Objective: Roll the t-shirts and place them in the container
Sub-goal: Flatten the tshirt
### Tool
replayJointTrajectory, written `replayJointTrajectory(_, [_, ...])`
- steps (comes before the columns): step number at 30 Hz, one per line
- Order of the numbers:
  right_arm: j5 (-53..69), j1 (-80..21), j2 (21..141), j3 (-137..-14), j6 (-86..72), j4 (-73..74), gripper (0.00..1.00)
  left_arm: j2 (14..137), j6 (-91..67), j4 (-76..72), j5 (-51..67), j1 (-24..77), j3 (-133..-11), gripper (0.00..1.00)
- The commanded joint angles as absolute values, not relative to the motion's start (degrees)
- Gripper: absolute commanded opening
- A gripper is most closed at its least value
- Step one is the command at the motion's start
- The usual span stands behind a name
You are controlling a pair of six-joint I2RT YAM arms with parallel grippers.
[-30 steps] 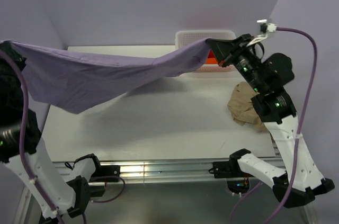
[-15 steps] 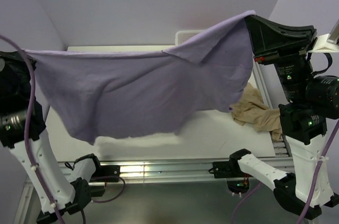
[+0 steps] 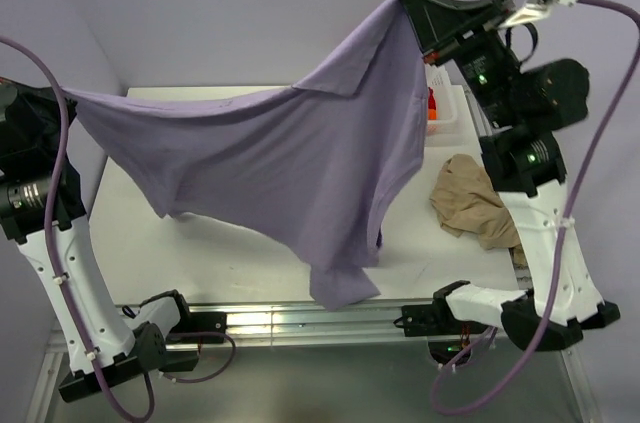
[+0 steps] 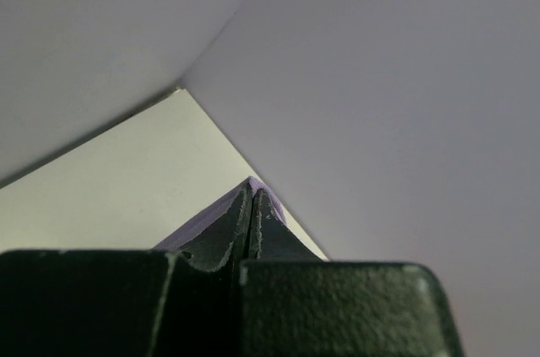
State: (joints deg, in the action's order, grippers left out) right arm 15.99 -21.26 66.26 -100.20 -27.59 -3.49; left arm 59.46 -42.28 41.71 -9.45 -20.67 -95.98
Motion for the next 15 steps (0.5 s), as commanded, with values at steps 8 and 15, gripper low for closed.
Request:
replayJointTrajectory(8, [20.8,-22.2,69.5,-110.0,-35.3,-9.2,0.0,59.3,-41.5,43.4,-12.5,-21.0,-108.4,0.0])
replayJointTrajectory(15, [24.0,-24.3,63.0,-108.4,-38.5,-9.7,0.0,50.7,-40.9,48.2,-17.9,-20.9,-110.6,0.0])
